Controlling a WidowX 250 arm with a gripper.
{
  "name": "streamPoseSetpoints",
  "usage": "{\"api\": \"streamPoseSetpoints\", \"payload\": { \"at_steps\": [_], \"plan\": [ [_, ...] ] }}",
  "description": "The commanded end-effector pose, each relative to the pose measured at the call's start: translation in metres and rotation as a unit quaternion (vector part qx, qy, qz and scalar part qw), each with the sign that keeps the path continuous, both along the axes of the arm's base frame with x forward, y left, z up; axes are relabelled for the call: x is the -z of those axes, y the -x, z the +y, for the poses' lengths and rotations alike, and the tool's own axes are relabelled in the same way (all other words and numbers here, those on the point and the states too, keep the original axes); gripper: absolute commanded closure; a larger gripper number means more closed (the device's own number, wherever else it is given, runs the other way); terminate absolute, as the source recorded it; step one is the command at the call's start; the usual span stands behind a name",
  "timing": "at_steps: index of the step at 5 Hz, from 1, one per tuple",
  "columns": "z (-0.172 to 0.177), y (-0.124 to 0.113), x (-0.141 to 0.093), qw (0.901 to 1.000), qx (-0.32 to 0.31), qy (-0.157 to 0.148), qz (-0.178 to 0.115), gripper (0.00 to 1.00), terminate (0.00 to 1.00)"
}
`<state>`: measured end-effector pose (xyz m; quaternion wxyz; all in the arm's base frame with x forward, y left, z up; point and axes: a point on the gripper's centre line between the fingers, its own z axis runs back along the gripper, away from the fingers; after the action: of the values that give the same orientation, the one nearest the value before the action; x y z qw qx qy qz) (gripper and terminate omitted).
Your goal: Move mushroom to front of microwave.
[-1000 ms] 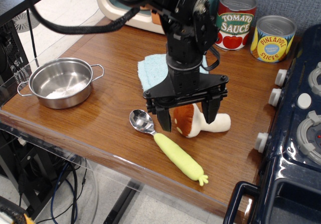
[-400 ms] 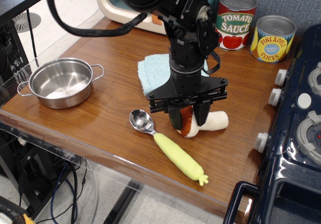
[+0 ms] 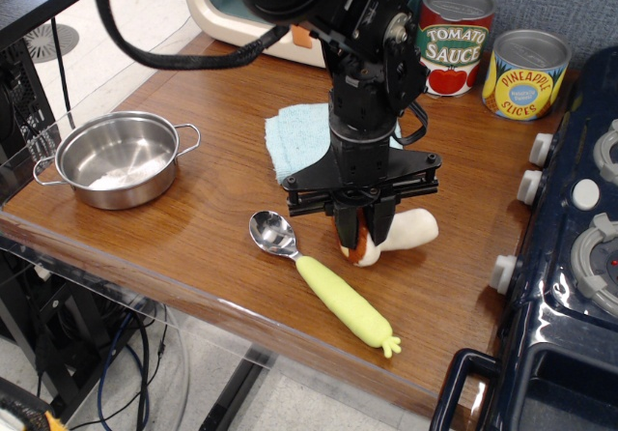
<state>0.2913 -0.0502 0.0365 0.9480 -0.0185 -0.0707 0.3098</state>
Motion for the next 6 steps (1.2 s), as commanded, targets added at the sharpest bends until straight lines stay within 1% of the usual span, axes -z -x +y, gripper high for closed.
{"api": "streamPoseSetpoints", "payload": {
  "at_steps": [1, 2, 3, 4, 5, 6],
  "plan": [
    [0.04, -0.009, -0.068, 0.9952, -0.05, 0.03, -0.079, 1.0, 0.0],
    [0.074, -0.019, -0.084, 0.9894, -0.106, 0.027, -0.096, 1.0, 0.0],
    [0.107, -0.041, -0.083, 0.9842, -0.149, 0.014, -0.095, 1.0, 0.0],
    [0.136, -0.062, -0.077, 0.9778, -0.189, -0.003, -0.09, 1.0, 0.0],
    [0.157, -0.082, -0.067, 0.9732, -0.213, -0.006, -0.087, 1.0, 0.0],
    [0.173, -0.098, -0.055, 0.9687, -0.236, -0.009, -0.078, 1.0, 0.0]
  ]
}}
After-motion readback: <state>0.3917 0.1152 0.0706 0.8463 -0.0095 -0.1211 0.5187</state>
